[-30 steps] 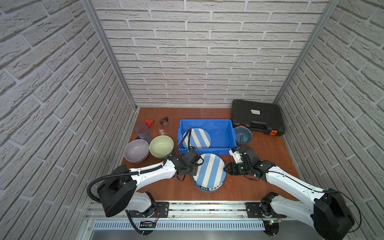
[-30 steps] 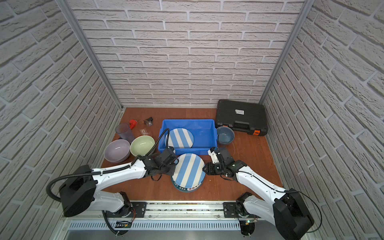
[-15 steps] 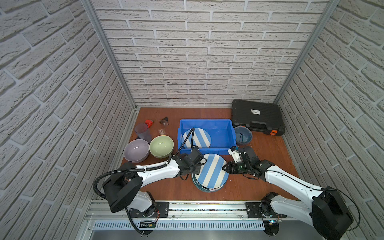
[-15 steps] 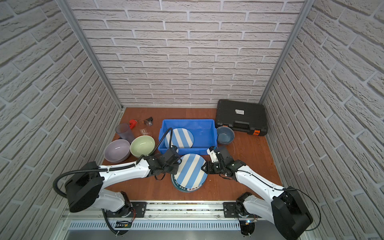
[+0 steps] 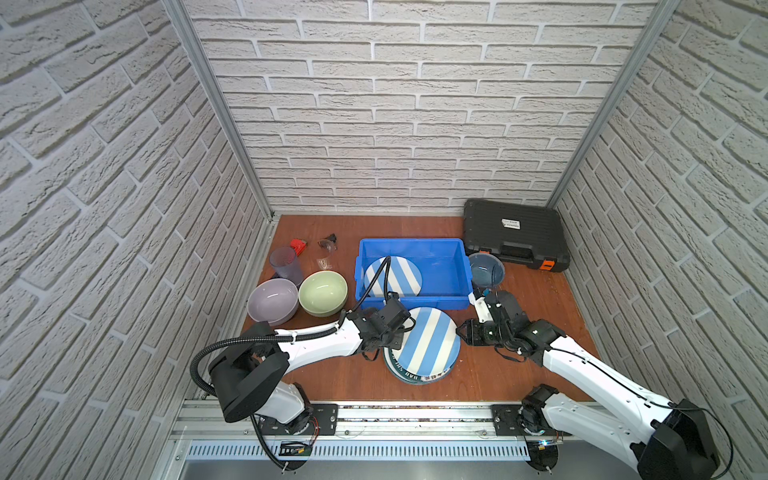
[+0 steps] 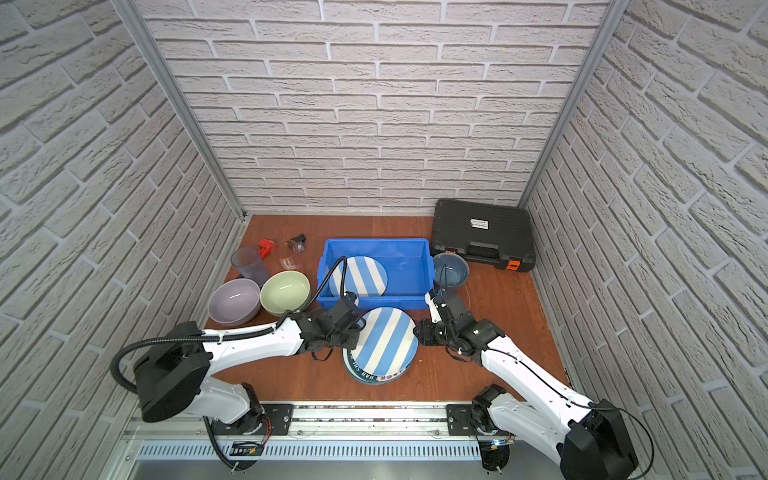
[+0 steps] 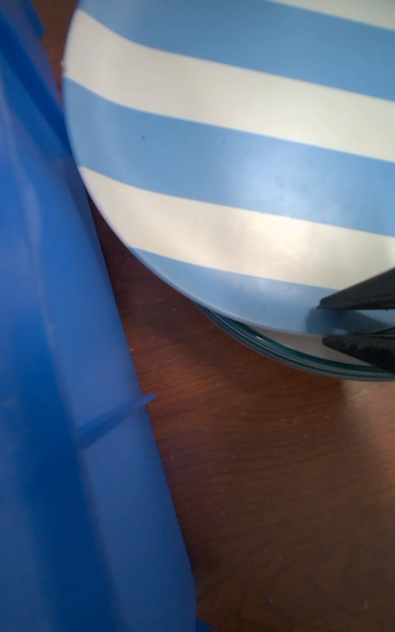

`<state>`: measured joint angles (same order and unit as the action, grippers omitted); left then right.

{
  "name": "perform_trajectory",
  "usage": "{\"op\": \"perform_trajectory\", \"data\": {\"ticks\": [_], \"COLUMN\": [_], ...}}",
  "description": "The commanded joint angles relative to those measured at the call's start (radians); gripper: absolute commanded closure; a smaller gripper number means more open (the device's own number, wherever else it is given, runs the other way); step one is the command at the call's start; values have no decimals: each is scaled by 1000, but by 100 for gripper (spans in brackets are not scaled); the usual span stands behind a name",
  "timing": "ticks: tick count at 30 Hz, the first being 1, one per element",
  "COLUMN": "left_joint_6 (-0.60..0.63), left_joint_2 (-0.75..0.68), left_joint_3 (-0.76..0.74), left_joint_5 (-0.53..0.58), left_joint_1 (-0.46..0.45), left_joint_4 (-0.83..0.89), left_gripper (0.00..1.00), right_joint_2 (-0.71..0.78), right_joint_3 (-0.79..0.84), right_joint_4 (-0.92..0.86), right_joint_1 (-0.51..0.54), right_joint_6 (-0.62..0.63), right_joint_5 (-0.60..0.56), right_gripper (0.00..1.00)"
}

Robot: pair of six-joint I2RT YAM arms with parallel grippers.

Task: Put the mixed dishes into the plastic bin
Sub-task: 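Move both grippers back to the edges of the remaining striped plate stack, then close the right gripper on the top striped plate edge while the left steadies the stack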

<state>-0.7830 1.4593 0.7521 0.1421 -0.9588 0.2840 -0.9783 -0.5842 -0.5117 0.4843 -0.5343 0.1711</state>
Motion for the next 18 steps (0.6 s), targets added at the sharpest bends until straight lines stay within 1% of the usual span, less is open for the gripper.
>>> {"op": "perform_trajectory", "data": {"ticks": [1,6,18], "left_joint_6": [-4,-3,-5], "left_joint_2": [36,42,39], "left_joint_3": [7,12,12], "left_joint_5": [-3,-5,-1], "left_joint_1": [-8,-9,-9], "left_joint_4": [35,41,43], "left_gripper": [85,85,85], "right_joint_2": [-24,-66,-82], "right_joint_3": [-2,18,11], "right_joint_4": [-36,42,105], "right_joint_1": [0,0,0], "right_joint_6": [13,-15,-48], "right_joint_5": [-35,38,132], "right_gripper": [61,62,69]}}
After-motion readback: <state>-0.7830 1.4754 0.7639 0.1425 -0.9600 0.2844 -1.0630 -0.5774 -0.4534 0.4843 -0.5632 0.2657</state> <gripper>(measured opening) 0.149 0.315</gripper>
